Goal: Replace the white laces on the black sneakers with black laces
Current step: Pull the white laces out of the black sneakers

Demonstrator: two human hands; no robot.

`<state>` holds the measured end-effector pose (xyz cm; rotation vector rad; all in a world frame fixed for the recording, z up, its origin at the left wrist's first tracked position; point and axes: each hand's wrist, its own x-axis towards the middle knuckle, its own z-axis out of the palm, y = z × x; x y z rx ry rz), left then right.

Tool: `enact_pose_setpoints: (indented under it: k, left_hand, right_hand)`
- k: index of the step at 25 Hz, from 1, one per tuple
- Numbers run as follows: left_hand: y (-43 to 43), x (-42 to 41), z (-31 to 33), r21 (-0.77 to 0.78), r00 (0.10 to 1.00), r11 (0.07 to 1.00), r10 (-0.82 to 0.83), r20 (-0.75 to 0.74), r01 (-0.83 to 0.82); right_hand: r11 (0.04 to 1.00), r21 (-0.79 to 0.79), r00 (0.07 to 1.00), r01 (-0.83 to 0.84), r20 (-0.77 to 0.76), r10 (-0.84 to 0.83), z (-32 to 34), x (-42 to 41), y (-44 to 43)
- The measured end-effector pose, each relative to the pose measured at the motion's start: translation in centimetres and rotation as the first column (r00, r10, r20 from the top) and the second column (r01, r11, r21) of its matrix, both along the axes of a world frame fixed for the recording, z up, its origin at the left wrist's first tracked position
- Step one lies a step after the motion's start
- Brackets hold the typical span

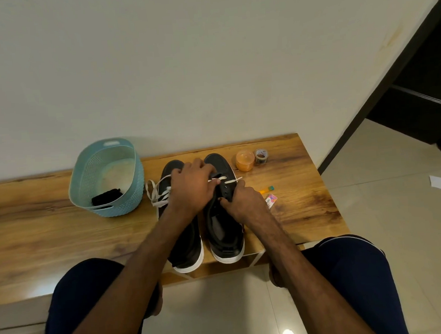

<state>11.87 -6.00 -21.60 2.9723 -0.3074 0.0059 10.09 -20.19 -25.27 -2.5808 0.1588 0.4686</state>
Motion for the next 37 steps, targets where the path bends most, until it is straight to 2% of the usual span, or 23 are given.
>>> enact_pose_setpoints:
  k: [2, 5, 10, 12, 15, 17, 19, 21, 23, 25, 27, 29, 31, 34, 36, 37]
  left_hand:
    - [-1.1, 0.3, -1.1, -0.011, 0.998, 1.000, 0.010, -0.067, -0.011]
    - [-0.3, 0.9, -1.9, -0.014, 0.994, 0.998, 0.057, -0.088, -0.059]
    - [-0.2, 0.1, -2.1, 0.206, 0.997, 0.979, 0.026, -0.071, -0.011]
    - [0.9, 0.4, -0.7, 0.247, 0.993, 0.962, 0.117, 0.020, -0.118]
    - [5.2, 1.0, 2.0, 0.187, 0.935, 0.917, 0.340, 0.103, -0.354]
    - [7.4, 0.4, 2.5, 0.046, 0.921, 0.920, 0.390, -0.015, -0.389]
    - [7.7, -0.8, 2.5, 0.004, 0.925, 0.937, 0.345, -0.160, -0.349]
    - [7.0, -1.9, 2.2, -0.065, 0.944, 0.962, 0.246, -0.219, -0.266]
    - [5.9, -2.3, 1.9, -0.125, 0.966, 0.982, 0.111, -0.233, -0.143]
    - [4.5, -2.3, 1.5, -0.114, 0.963, 0.993, -0.001, -0.270, -0.031]
    - [3.5, -2.2, 0.9, -0.089, 0.941, 0.996, -0.046, -0.337, 0.016]
    - [2.8, -2.1, 0.1, -0.071, 0.929, 0.997, -0.044, -0.368, 0.019]
    - [2.3, -2.5, -0.7, -0.048, 0.937, 0.998, 0.025, -0.348, -0.044]
    - [1.0, -4.0, -1.8, 0.092, 0.977, 0.987, 0.142, -0.158, -0.129]
    - [0.0, -5.6, -2.6, 0.157, 0.994, 0.982, 0.108, -0.026, -0.103]
    - [-0.4, -6.4, -3.0, 0.160, 0.997, 0.984, 0.078, -0.003, -0.077]
  right_hand:
    - [1.000, -0.006, 1.000, -0.012, 0.004, 0.012, 0.0, -0.1, -0.1]
    - [1.000, -0.018, 1.000, -0.023, -0.008, 0.023, 0.2, 0.0, -0.3]
    - [0.997, -0.062, 0.999, -0.046, -0.015, 0.045, 0.5, -0.1, -0.4]
    - [0.997, -0.060, 0.999, -0.047, -0.029, 0.046, 0.5, 0.0, -0.5]
    - [0.997, -0.055, 0.998, -0.045, -0.050, 0.043, 0.7, 0.1, -0.6]
    - [0.998, -0.038, 0.999, -0.043, 0.000, 0.043, 1.1, 0.0, -0.5]
    - [0.997, 0.028, 0.985, -0.079, 0.154, 0.073, 1.5, 0.4, -0.3]
    - [0.980, 0.078, 0.947, -0.183, 0.281, 0.154, 2.0, 1.6, -0.1]
    - [0.959, 0.049, 0.927, -0.279, 0.276, 0.255, 2.1, 2.6, 0.3]
    - [0.948, 0.011, 0.921, -0.319, 0.239, 0.307, 1.7, 3.0, 0.6]
    - [0.943, -0.007, 0.917, -0.333, 0.230, 0.326, 1.1, 3.0, 0.9]
    - [0.952, 0.036, 0.930, -0.305, 0.228, 0.289, 0.6, 3.2, 1.0]
    - [0.969, 0.108, 0.956, -0.223, 0.219, 0.196, 0.4, 3.5, 0.9]
    - [0.967, 0.254, 0.987, -0.024, 0.157, -0.017, 0.4, 3.8, 0.5]
    - [0.903, 0.415, 0.990, 0.109, 0.036, -0.136, 0.8, 3.8, -0.1]
    - [0.903, 0.417, 0.992, 0.105, 0.021, -0.125, 1.2, 3.8, -0.3]
